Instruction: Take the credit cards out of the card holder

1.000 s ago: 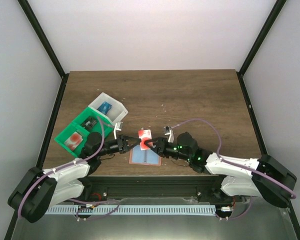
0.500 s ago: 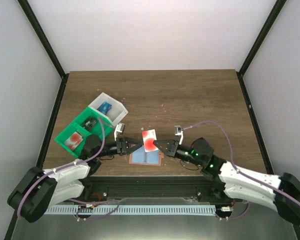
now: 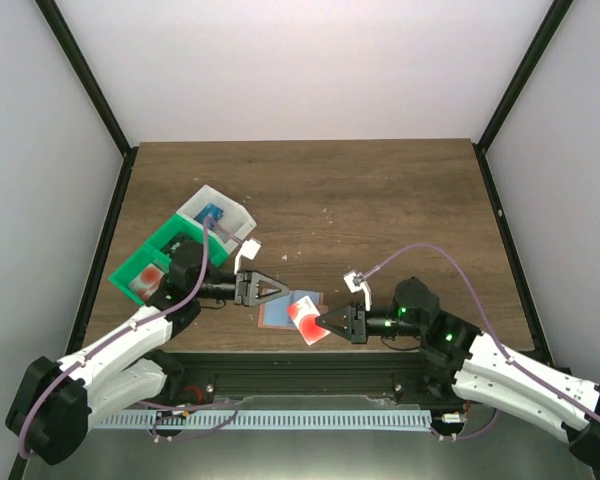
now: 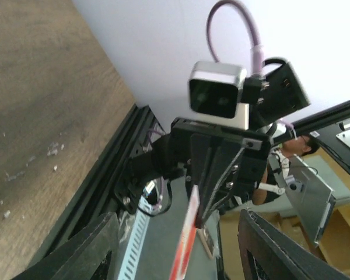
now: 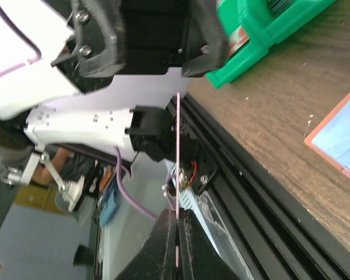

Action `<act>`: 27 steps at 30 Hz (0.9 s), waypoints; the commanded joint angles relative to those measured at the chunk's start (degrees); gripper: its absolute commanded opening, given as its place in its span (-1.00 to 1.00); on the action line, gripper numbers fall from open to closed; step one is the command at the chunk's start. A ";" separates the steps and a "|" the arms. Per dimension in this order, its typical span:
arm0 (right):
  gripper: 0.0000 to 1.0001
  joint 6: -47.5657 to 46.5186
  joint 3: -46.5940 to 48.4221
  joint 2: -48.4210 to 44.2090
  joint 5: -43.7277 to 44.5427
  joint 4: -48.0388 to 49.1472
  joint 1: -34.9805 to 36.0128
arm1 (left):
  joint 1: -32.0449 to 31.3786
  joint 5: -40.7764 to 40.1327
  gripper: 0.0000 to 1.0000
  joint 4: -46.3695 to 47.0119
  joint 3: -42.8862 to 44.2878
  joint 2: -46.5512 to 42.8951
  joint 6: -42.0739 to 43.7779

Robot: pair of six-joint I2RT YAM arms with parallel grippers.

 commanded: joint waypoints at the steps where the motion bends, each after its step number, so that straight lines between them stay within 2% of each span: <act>1: -0.99 -8.24 7.02 2.77 -9.51 -8.29 -0.14 | -0.27 6.26 0.11 -7.90 1.57 1.73 6.09; 5: -0.99 -8.14 7.83 4.38 -10.25 -7.28 -0.15 | -0.50 11.42 -0.12 -4.64 0.64 3.96 4.06; 9: -0.99 -8.16 8.20 6.61 -10.60 -6.19 -0.14 | -0.71 12.99 -0.04 -3.62 0.13 2.77 3.54; 15: -0.99 -7.76 7.72 9.42 -11.92 -2.64 -0.14 | -1.01 12.93 -0.08 -4.50 -0.79 2.84 4.50; 20: -0.99 -7.20 6.96 10.41 -12.19 -0.53 -0.17 | -1.47 13.01 -0.26 -5.60 -1.09 3.02 5.72; 22: -0.99 -6.21 6.18 10.84 -11.63 1.36 -0.27 | -1.48 11.44 -0.29 -9.72 -0.58 4.22 8.83; 27: -0.99 -3.28 4.77 12.24 -12.15 5.65 -0.23 | -1.93 12.25 -0.56 -6.06 -0.99 4.40 6.33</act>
